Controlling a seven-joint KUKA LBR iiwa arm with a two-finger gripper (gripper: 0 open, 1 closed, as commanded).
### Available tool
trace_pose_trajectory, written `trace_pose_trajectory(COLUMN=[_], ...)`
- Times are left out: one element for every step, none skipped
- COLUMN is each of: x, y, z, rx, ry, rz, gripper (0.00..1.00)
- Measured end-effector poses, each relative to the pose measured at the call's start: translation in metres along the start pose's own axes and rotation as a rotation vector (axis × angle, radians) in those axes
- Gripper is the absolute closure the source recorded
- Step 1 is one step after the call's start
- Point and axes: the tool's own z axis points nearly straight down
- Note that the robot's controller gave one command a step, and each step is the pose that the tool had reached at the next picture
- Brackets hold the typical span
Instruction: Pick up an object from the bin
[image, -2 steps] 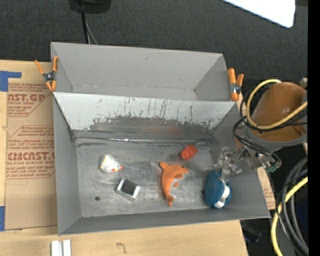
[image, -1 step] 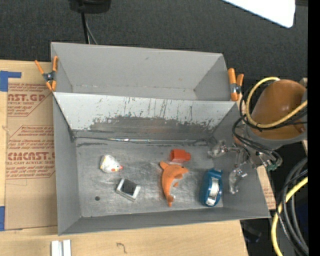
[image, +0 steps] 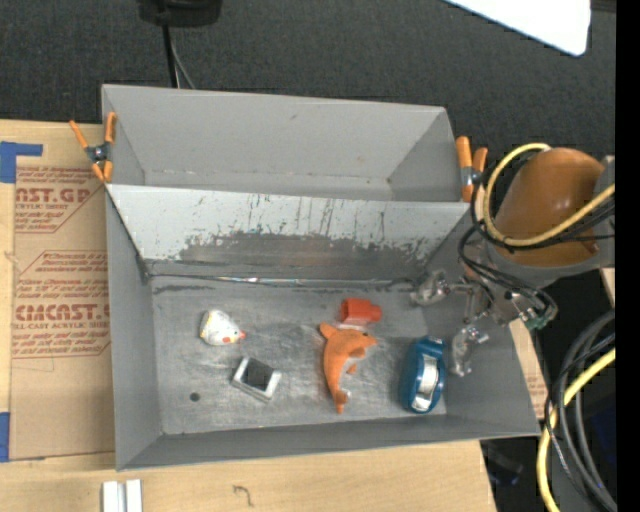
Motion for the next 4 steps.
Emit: trace_pose_trajectory(x=[0.008, 0.011, 0.011, -0.003], y=[0.011, 0.017, 0.017, 0.007], z=[0.026, 0.054, 0.054, -0.066], rx=[0.0, -0.001, -0.001, -0.004], ry=[0.001, 0.013, 0.013, 0.002], rz=[-0.177, -0.483, -0.483, -0.511], gripper=[0.0, 1.0, 1.0, 1.0])
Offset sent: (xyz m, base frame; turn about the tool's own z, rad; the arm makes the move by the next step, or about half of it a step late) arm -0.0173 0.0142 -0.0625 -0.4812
